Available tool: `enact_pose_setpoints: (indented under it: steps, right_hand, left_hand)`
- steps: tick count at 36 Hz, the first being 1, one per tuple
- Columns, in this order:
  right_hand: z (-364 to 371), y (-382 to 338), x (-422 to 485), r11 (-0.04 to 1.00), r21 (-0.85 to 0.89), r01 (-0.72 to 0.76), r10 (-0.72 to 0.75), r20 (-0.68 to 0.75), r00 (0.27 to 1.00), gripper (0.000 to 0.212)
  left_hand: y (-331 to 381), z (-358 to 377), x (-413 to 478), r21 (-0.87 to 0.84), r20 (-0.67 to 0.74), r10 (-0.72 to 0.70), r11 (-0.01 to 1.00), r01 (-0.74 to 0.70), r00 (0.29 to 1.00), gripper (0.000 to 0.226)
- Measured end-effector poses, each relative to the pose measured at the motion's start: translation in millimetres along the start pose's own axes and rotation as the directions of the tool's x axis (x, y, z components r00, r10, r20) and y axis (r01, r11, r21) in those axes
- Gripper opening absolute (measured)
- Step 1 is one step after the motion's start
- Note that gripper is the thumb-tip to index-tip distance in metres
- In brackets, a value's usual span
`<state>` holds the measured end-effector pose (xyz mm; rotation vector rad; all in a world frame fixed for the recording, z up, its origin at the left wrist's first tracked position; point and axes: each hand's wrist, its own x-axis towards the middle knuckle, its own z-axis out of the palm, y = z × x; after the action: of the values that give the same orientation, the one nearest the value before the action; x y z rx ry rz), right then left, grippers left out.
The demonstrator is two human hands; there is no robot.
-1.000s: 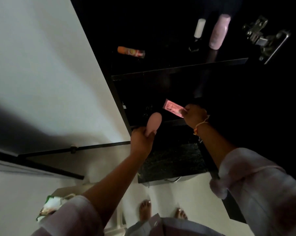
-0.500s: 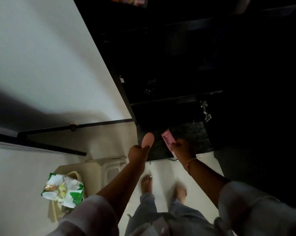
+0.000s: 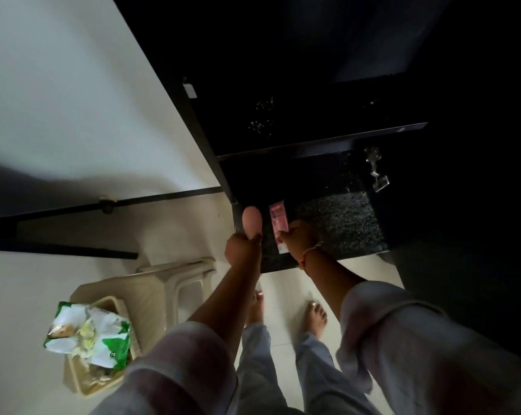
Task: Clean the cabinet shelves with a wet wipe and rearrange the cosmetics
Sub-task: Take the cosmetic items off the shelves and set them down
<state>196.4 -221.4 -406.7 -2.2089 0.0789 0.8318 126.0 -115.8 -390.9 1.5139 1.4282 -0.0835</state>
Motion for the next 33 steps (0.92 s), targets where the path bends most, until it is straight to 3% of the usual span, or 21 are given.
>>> enact_pose_setpoints:
  steps: [15,24,29,33]
  right_hand:
    - [1,-9,9,0.969,-0.23,0.087,-0.098,-0.037,0.994,0.029]
    - [-18,-21,-14,0.974,-0.181,0.139,-0.146,-0.025,0.989,0.026]
    - [-43,-41,-42,0.887,-0.414,0.204,-0.244,-0.047,0.969,0.041]
    - [-66,-53,-68,0.789,-0.55,0.275,-0.396,-0.112,0.912,0.055]
  left_hand:
    - [-1,7,16,0.212,0.032,0.195,0.957,-0.198,0.98,0.03]
    - [5,-16,-3,0.354,0.119,0.308,0.875,-0.33,0.944,0.044]
    - [19,-42,-31,0.446,0.179,0.514,0.717,-0.535,0.839,0.055]
    - [42,-62,-57,0.549,0.23,0.74,0.438,-0.712,0.632,0.067]
